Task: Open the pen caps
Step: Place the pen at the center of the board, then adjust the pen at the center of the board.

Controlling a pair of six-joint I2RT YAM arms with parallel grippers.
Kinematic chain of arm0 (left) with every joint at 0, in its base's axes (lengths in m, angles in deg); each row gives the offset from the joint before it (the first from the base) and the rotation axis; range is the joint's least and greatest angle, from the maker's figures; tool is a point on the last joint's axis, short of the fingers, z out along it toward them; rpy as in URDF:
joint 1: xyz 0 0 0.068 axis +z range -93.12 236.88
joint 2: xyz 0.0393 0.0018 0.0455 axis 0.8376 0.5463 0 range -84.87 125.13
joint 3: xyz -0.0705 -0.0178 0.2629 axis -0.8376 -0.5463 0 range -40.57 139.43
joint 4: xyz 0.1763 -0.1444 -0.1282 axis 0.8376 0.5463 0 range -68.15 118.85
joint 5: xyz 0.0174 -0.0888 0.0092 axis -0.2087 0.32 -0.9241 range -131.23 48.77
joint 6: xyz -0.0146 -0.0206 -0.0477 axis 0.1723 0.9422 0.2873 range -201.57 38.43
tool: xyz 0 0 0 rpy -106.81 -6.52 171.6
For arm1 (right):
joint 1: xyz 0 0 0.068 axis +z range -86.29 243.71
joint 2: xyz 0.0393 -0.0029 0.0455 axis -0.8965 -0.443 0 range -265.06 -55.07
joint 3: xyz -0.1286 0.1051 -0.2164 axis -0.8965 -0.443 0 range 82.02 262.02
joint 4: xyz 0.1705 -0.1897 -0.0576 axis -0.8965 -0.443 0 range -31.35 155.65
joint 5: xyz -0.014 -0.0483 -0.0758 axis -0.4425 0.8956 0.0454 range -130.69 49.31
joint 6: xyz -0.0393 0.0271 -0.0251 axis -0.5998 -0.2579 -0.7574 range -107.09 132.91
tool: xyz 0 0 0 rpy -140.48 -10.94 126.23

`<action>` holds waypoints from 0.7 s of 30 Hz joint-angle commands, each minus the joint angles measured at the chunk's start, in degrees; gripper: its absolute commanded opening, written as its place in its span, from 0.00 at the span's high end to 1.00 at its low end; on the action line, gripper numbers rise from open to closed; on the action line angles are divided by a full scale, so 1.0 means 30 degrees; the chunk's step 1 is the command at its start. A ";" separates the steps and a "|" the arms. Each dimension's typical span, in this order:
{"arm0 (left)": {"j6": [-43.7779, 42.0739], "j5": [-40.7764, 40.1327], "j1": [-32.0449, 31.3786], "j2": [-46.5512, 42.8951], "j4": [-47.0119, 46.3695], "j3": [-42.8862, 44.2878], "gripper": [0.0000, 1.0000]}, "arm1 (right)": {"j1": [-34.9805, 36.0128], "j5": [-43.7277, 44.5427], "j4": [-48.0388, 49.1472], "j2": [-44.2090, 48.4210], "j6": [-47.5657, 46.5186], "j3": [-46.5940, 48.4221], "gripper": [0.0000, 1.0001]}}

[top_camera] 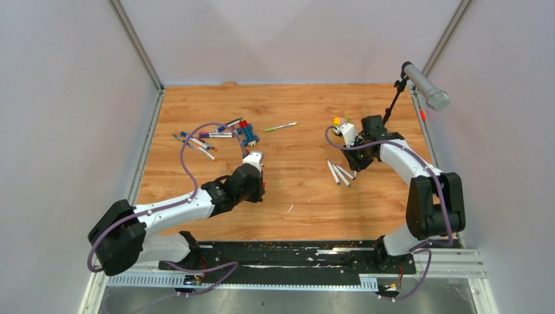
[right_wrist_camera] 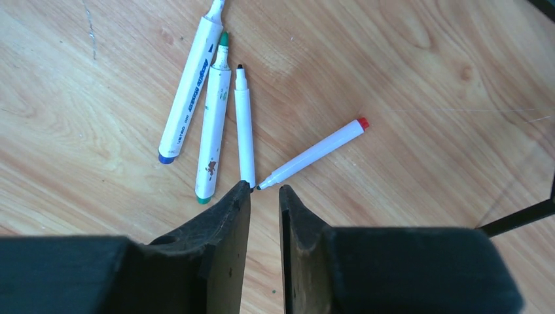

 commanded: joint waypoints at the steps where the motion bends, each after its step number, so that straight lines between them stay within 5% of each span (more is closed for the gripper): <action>1: 0.0445 -0.1012 0.0099 0.0601 0.0608 0.1310 0.95 | -0.0165 -0.0470 0.0269 0.0978 0.0099 0.0427 0.74; 9: 0.0649 -0.1369 0.0197 0.1309 0.0642 0.1655 0.94 | -0.0465 0.2670 0.1969 -0.0759 0.2135 0.0436 0.66; 21: 0.0712 -0.1219 0.0253 0.1395 0.0511 0.1389 0.94 | -0.0429 0.3162 0.2551 -0.2688 0.3860 0.0663 0.67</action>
